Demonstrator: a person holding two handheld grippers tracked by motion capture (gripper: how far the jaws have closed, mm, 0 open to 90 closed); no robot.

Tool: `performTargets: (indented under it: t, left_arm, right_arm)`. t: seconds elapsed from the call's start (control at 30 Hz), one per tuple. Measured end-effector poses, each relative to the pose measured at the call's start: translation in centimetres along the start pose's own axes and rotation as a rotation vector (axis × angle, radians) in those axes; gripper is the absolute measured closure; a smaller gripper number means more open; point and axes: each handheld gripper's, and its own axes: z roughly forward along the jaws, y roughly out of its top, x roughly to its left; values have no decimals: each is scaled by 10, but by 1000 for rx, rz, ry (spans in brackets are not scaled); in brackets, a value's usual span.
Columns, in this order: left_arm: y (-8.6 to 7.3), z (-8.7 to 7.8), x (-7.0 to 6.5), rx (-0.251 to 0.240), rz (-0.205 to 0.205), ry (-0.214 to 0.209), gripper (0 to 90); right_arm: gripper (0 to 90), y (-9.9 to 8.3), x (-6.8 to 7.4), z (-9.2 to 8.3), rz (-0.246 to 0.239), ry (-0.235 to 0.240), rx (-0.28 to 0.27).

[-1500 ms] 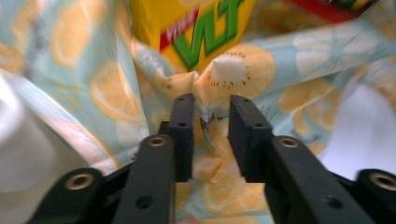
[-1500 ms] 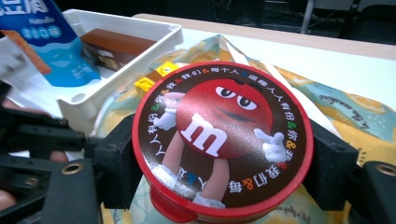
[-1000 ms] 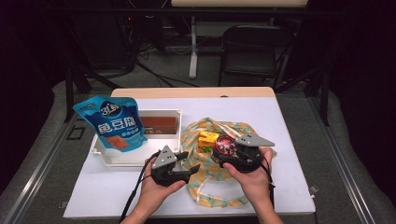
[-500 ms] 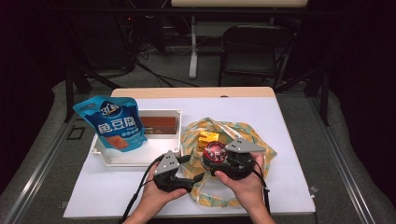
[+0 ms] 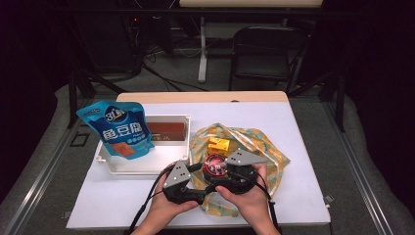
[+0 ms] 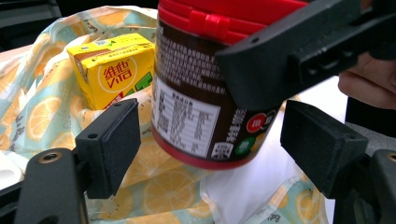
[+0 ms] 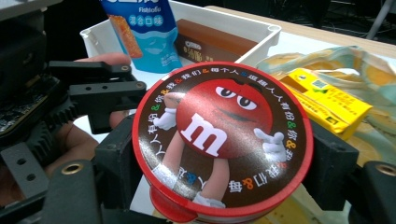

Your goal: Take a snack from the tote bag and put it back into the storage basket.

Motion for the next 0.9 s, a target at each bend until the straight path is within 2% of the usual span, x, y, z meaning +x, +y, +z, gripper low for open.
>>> performTargets:
  t: [0.13, 0.37, 0.4, 0.43, 0.47, 0.8, 0.83, 0.87, 0.9]
  left_arm:
    - [-1, 1, 0, 5, 7, -20, 213]
    - [-1, 2, 0, 3, 10, -20, 223]
    - [-1, 2, -1, 3, 11, -3, 223]
    - [-1, 2, -1, 2, 11, -4, 223]
    - [-1, 1, 0, -3, 12, -23, 223]
    - [-1, 1, 1, -8, 10, -23, 208]
    - [-1, 2, 0, -5, 12, -6, 208]
    - [-1, 2, 1, -1, 14, -24, 209]
    - [-2, 2, 1, 5, 13, -24, 209]
  right_arm:
    - [253, -1, 4, 3, -5, 8, 9]
    - [253, -1, 9, 6, -10, 31, 18]
    - [253, -1, 9, 6, -12, 30, 23]
    - [253, -1, 9, 6, -12, 30, 23]
    - [253, -1, 9, 6, -8, 32, 22]
    - [253, -1, 10, 7, 2, 46, 22]
    - [253, -1, 10, 7, 6, 47, 20]
    - [253, 0, 10, 6, 11, 53, 11]
    - [253, 0, 10, 6, 11, 53, 11]
